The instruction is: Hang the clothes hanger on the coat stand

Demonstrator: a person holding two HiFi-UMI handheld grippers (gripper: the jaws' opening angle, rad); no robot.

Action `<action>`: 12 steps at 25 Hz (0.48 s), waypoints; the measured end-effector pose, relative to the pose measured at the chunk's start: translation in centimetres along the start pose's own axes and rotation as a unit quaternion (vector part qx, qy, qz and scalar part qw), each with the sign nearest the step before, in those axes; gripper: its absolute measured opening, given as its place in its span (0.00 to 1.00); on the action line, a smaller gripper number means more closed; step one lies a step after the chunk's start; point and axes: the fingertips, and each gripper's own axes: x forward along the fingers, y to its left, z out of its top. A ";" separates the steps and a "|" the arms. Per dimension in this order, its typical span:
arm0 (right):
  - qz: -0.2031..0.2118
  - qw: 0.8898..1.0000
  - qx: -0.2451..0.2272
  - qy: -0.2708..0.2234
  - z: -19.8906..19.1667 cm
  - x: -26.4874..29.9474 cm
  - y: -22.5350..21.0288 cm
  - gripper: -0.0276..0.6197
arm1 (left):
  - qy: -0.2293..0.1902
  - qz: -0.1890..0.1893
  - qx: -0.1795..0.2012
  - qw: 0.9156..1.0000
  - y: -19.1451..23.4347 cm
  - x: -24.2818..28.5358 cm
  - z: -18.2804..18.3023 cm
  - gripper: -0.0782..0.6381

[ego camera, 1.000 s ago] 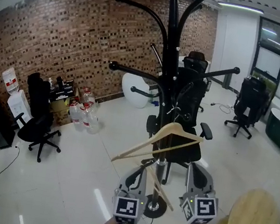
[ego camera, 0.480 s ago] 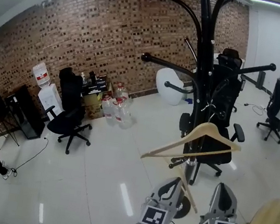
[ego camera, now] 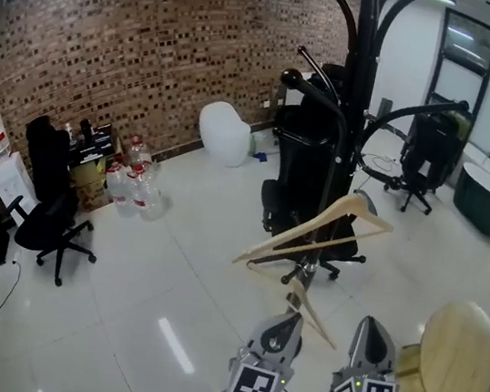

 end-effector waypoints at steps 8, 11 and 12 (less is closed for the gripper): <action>-0.076 0.997 0.007 0.024 -2.5 -3.3 2.1 0.03 | 0.035 -0.072 -0.016 0.997 0.5 -1.8 -3.1 0.12; -0.090 0.995 0.007 0.033 -3.7 -6.6 2.1 0.03 | 0.045 -0.089 -0.028 0.995 -1.8 -3.4 -4.3 0.13; -0.095 0.995 0.005 0.037 -3.9 -8.1 2.0 0.03 | 0.047 -0.095 -0.027 0.994 -2.9 -4.1 -4.3 0.12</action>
